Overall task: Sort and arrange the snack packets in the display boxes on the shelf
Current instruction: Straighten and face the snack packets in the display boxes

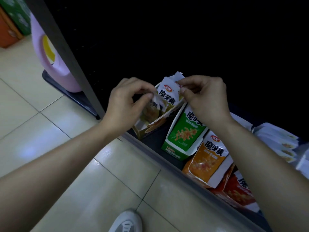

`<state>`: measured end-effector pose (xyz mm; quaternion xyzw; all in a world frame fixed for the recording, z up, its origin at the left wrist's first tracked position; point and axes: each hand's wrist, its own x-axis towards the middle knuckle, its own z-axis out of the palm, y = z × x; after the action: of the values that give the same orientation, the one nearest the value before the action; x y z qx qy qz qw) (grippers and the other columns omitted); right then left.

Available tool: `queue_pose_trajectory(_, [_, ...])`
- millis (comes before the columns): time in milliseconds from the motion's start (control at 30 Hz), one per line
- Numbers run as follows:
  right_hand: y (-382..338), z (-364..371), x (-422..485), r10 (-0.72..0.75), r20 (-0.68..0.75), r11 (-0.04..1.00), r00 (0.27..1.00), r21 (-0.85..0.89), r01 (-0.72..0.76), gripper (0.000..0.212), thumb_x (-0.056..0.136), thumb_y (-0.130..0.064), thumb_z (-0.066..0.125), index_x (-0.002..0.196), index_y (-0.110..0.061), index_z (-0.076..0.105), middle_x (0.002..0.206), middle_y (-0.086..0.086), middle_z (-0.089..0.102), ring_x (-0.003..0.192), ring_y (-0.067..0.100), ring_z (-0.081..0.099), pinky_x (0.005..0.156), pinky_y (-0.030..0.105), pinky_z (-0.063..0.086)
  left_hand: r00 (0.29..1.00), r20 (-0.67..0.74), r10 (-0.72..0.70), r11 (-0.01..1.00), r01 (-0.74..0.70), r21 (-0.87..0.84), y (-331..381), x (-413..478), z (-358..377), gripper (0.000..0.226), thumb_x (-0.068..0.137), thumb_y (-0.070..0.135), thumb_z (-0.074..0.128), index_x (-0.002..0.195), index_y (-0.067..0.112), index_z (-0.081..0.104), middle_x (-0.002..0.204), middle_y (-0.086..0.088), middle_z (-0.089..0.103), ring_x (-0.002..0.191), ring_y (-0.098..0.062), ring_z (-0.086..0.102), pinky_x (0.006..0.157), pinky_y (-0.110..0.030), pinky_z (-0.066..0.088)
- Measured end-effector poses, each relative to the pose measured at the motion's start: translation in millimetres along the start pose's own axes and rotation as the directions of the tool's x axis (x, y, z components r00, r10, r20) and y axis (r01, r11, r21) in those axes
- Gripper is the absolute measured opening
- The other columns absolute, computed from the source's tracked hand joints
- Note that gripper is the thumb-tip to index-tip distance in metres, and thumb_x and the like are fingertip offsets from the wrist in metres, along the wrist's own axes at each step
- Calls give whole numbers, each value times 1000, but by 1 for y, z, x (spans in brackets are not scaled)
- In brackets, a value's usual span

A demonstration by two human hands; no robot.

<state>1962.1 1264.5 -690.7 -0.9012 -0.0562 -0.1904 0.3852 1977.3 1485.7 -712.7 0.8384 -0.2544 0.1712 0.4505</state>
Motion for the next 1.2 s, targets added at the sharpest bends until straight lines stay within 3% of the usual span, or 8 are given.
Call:
queue_pose_trajectory(167, [-6,1,-9,18,97,1000,995,4,-18,21,97,-11,63,116,-10,71,105,0,69,90,1,56,86,8,47,990,72,-120,992,117,44,-23,14,13,10,94,21,69,101,16,63,106,3,62,100,-15,59,83,-47,51])
queue_pose_trajectory(367, [-11,11,-17,19,203,998,979,-65,-6,51,87,-32,76,132,-13,60,102,-3,54,96,14,54,89,33,47,979,137,-149,982,163,-97,-19,5,10,19,94,33,64,101,16,59,92,0,63,85,-21,65,70,-50,54])
queue_pose_trajectory(600, [-10,18,-23,-27,245,1000,969,2,28,40,82,-38,78,113,-15,67,102,3,61,94,16,55,81,42,49,977,129,-170,950,197,-243,-6,-15,2,6,90,17,75,91,17,70,89,-4,68,83,-23,68,70,-44,57])
queue_pose_trajectory(700, [-15,20,-26,-44,216,998,975,51,34,29,86,-27,78,110,-14,69,94,-10,61,90,0,52,81,36,49,982,145,-122,968,151,-203,-7,-13,-2,12,90,16,75,98,24,71,98,-3,63,88,-14,64,73,-34,55])
queue_pose_trajectory(833, [-21,22,-29,-41,171,997,984,65,31,25,87,-28,76,109,-17,70,92,-10,65,87,3,57,76,32,50,976,215,-30,987,63,-146,0,-8,-6,12,91,13,73,103,13,73,99,-4,61,91,-14,63,74,-33,55])
queue_pose_trajectory(967, [-24,21,-27,-61,82,998,995,27,59,17,89,-18,73,104,-13,71,86,-11,59,82,2,52,72,21,42,995,102,17,994,-6,-110,8,5,-7,18,84,16,81,97,10,71,96,-5,62,83,-14,61,68,-29,51])
queue_pose_trajectory(1067, [-25,20,-23,-37,-28,999,999,-18,36,19,91,-18,70,108,-13,70,87,-13,56,82,0,50,74,14,44,996,42,-82,993,86,-85,3,7,-3,42,84,23,82,119,14,62,112,3,62,100,-9,58,82,-21,47])
queue_pose_trajectory(1200, [-27,16,-19,11,-207,1000,978,-16,-14,26,91,-23,66,114,-10,69,92,-11,59,85,-2,52,75,7,45,946,134,-295,952,302,-39,-13,-14,7,58,86,24,80,138,23,54,123,12,60,109,-1,57,89,-24,51])
